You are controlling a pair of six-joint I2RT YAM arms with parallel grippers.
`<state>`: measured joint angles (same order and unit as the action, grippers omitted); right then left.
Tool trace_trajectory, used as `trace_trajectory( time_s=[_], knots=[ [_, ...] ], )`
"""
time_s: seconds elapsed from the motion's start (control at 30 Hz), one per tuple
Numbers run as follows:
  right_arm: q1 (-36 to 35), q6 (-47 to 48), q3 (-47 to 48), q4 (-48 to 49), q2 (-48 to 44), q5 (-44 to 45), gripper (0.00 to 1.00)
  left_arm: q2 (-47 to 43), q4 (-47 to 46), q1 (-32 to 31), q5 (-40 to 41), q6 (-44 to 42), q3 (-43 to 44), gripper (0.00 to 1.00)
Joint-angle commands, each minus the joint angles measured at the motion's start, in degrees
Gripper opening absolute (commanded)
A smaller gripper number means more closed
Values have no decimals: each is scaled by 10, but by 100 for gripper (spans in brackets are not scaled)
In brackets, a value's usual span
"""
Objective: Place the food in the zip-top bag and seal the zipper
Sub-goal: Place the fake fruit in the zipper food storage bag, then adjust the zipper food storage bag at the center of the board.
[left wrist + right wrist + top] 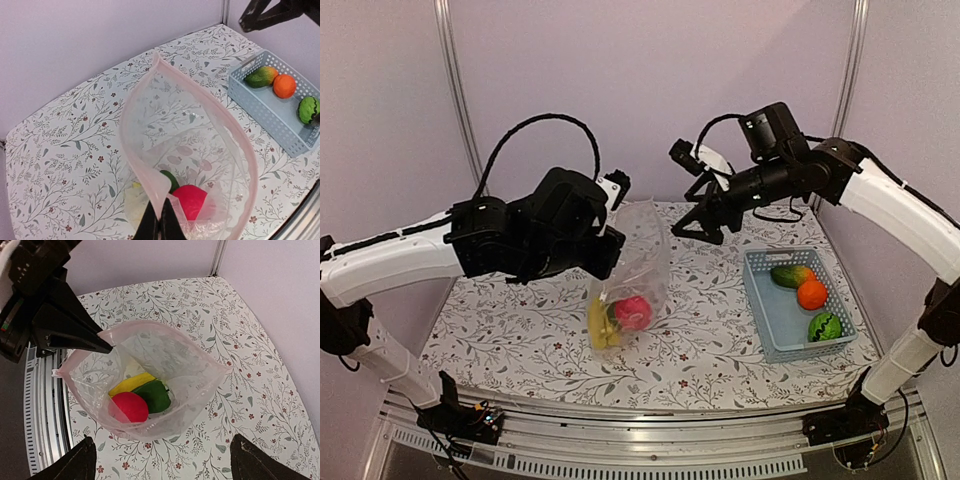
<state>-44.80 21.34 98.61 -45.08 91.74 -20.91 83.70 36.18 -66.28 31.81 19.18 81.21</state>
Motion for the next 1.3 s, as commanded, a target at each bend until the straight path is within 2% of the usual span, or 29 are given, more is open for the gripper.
trace_trajectory(
  time_s=[0.0, 0.17, 0.27, 0.47, 0.6, 0.73, 0.8, 1.07, 1.27],
  knots=[
    [70, 17, -49, 1, -83, -3, 92, -38, 40, 6, 74, -55, 1, 0],
    [189, -8, -131, 16, -123, -60, 91, -48, 141, 31, 105, -173, 53, 0],
    [240, -23, -200, 47, -155, -65, 90, -34, 197, 33, 103, -224, 86, 0],
    [327, -36, -291, 68, -195, -61, 90, 63, 221, 30, 58, -272, 140, 0],
    [359, -29, -327, 68, -206, -7, 89, 130, 195, 22, 36, -274, 147, 0],
    [370, -15, -353, 66, -220, 56, 88, 161, 152, 22, 15, -284, 129, 0],
    [373, -10, -362, 61, -228, 80, 87, 160, 128, 22, 7, -290, 118, 0],
    [375, 13, -401, 44, -254, 172, 87, 126, 17, 32, -112, -288, 99, 0],
    [375, 17, -419, 22, -238, 227, 85, 123, -42, 46, -126, -241, 67, 0]
  ],
)
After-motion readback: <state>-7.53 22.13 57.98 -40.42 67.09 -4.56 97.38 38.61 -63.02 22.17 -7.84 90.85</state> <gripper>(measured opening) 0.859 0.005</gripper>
